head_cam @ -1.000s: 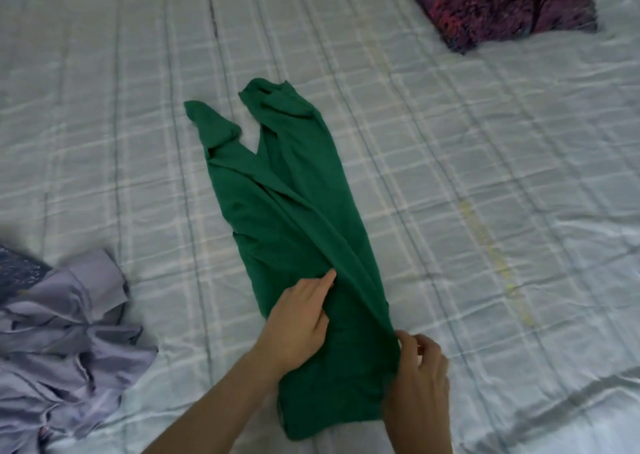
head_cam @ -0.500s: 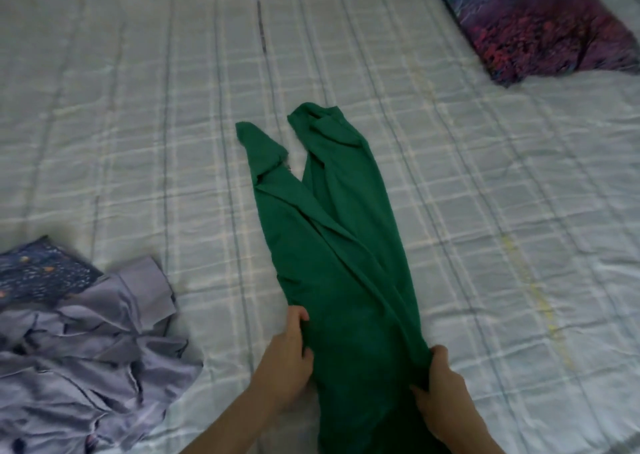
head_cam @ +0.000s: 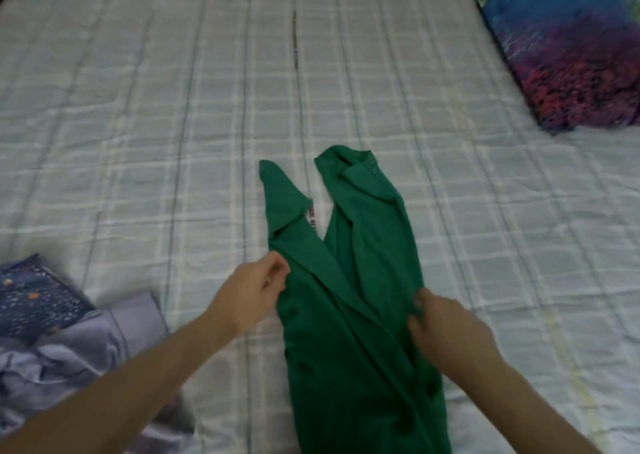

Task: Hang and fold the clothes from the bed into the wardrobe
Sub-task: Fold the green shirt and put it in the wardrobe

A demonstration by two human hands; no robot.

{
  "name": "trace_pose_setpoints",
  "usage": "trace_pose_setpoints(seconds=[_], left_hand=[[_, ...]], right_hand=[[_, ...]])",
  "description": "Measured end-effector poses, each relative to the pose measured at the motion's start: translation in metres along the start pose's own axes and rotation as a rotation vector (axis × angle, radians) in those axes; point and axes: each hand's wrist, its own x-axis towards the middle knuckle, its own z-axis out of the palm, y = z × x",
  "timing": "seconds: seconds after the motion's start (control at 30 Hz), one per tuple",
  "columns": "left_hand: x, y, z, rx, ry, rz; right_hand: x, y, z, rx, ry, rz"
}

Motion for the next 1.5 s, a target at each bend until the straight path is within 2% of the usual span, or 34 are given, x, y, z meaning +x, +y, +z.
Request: trace_pose_setpoints(seconds=[0.1, 0.2, 0.27, 0.37, 0.43, 0.5, 0.57, 0.67, 0.8, 0.87, 0.93, 1.07, 1.2, 1.27, 1.33, 1.4, 1.43, 1.5], left_hand=[[0.053, 0.018, -0.016, 0.004, 0.029, 0.088], [0.107, 0.038, -0.018, 0.158, 0.083, 0.231], [0.141, 0.049, -0.012, 0.332, 0.090, 0.263], [0.183, 0.051, 0.005, 0.520, 0.033, 0.174], [0.198, 0.041, 0.022, 0.501, -0.021, 0.170], [0.203, 0.029, 0.031, 0.480, 0.020, 0.219], [0.211, 0.023, 0.033, 0.401, 0.100, 0.219], [0.231, 0.031, 0.036, 0.347, 0.189, 0.185], [0.254, 0.049, 0.038, 0.353, 0.140, 0.201], [0.258, 0.055, 0.031, 0.224, 0.109, 0.183], [0.255, 0.055, 0.018, 0.048, 0.146, 0.143], [0.253, 0.052, 0.007, -0.047, 0.150, 0.114], [0.258, 0.063, 0.010, -0.329, 0.121, 0.028], [0.262, 0.065, 0.014, -0.475, 0.132, -0.066], [0.267, 0.063, 0.017, -0.424, 0.129, -0.097], [0.270, 0.060, 0.020, -0.226, 0.067, -0.020], [0.270, 0.060, 0.020, -0.175, 0.075, 0.031], [0.271, 0.058, 0.013, -0.182, 0.185, 0.083]], right_hand=[[0.083, -0.025, -0.032, 0.097, 0.239, -0.155], [0.159, -0.046, -0.054, 0.218, 0.380, -0.232], [0.200, -0.054, -0.059, 0.246, 0.395, -0.206], [0.250, -0.051, -0.057, 0.159, 0.301, -0.207], [0.273, -0.033, -0.064, 0.335, 0.346, -0.182], [0.288, -0.010, -0.076, 0.488, 0.415, -0.050], [0.295, 0.004, -0.082, 0.503, 0.389, 0.031], [0.300, 0.005, -0.076, 0.531, 0.354, 0.050], [0.299, 0.000, -0.068, 0.553, 0.432, 0.030], [0.295, 0.002, -0.069, 0.625, 0.505, 0.046], [0.291, 0.003, -0.067, 0.678, 0.555, 0.081], [0.289, -0.008, -0.063, 0.651, 0.552, 0.067], [0.296, -0.017, -0.063, 0.690, 0.569, 0.118], [0.296, -0.017, -0.058, 0.585, 0.634, 0.150], [0.289, -0.019, -0.055, 0.456, 0.793, 0.101], [0.276, -0.028, -0.051, 0.417, 0.900, -0.073], [0.269, -0.033, -0.046, 0.396, 0.882, -0.168], [0.260, -0.041, -0.027, 0.269, 0.688, -0.280]])
